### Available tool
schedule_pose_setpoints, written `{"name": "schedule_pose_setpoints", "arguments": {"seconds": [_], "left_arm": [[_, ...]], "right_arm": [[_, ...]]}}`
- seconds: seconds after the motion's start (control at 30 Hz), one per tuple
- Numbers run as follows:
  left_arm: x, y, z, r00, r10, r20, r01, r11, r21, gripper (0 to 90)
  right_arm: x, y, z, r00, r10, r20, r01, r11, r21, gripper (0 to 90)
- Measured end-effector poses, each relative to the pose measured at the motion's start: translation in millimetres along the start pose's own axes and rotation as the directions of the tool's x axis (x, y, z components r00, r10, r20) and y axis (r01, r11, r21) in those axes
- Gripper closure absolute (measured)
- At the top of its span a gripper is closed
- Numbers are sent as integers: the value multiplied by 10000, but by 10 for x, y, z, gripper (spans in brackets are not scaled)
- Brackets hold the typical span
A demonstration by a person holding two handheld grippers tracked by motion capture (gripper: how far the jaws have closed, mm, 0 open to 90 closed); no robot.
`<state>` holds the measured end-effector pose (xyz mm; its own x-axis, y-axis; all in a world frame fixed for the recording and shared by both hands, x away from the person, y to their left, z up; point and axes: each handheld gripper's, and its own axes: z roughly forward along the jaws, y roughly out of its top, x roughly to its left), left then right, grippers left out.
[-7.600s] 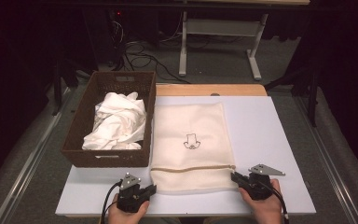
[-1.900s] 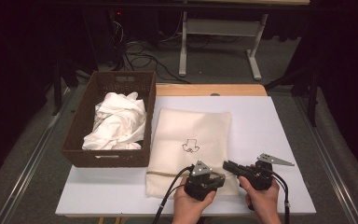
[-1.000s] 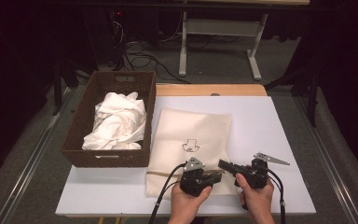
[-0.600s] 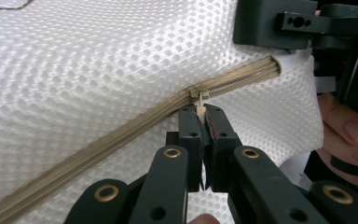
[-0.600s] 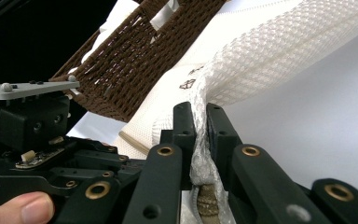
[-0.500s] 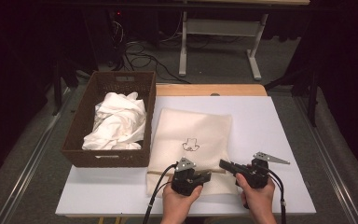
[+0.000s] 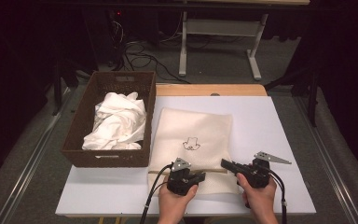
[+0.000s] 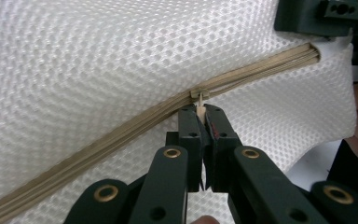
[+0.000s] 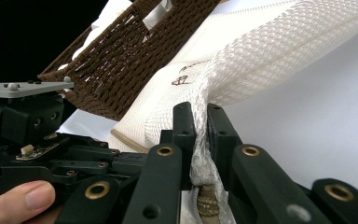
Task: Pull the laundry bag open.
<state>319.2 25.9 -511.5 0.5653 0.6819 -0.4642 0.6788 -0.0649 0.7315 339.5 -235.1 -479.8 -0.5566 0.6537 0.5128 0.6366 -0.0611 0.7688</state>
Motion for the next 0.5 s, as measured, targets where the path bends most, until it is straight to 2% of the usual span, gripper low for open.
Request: {"name": "schedule_pose_setpoints", "arguments": {"seconds": [0.5], "left_arm": [[116,-38,-103,9994,-32,-341,34,10000,54,862]], "right_arm": [[-6,6,5,9998,-177,113,177,9998,22,855]]}}
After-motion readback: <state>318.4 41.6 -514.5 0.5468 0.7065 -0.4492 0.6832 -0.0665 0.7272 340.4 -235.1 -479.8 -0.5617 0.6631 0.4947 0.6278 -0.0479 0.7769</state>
